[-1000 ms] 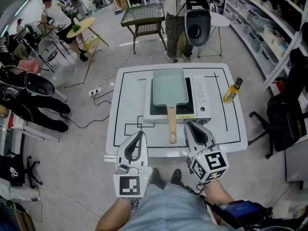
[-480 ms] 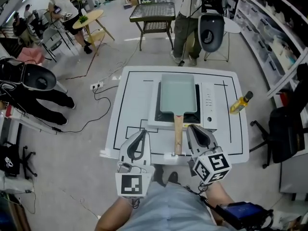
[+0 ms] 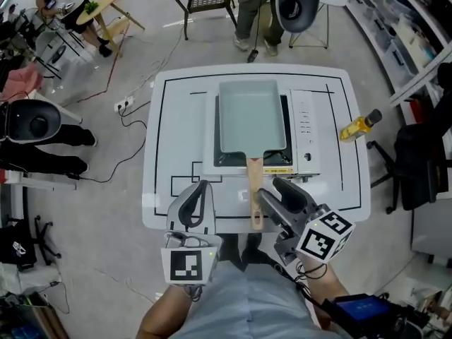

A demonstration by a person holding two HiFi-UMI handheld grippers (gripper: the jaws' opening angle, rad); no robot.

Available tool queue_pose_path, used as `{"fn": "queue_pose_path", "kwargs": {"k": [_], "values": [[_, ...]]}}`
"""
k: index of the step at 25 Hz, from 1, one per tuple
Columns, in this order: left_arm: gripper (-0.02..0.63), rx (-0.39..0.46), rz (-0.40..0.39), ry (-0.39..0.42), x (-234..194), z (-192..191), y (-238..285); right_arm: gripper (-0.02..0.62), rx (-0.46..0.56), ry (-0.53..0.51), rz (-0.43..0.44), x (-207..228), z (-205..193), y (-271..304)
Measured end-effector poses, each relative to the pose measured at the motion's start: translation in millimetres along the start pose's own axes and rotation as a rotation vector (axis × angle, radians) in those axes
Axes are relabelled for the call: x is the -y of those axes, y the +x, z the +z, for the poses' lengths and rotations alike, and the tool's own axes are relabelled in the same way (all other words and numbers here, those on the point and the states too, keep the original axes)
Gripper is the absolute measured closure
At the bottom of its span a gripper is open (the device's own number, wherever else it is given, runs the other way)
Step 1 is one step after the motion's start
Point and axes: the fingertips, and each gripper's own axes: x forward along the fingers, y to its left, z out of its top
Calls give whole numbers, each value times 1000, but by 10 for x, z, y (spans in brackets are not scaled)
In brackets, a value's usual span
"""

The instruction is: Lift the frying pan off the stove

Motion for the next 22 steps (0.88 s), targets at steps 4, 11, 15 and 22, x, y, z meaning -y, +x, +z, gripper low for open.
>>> {"fn": "queue_pose_path", "kwargs": {"k": [4, 11, 15, 22], "values": [[588, -28, -13, -7, -71, -42, 206, 367, -52, 134, 33, 131, -63, 83], [588, -45, -18, -84, -322, -70, 502, 359, -155, 260, 87, 250, -155, 339], [588, -68, -16, -120, -475, -133, 637, 357, -186, 330, 101, 280, -150, 516], [588, -86, -1, -159, -764, -279, 893, 357, -236, 433, 150, 378, -157, 863]]}}
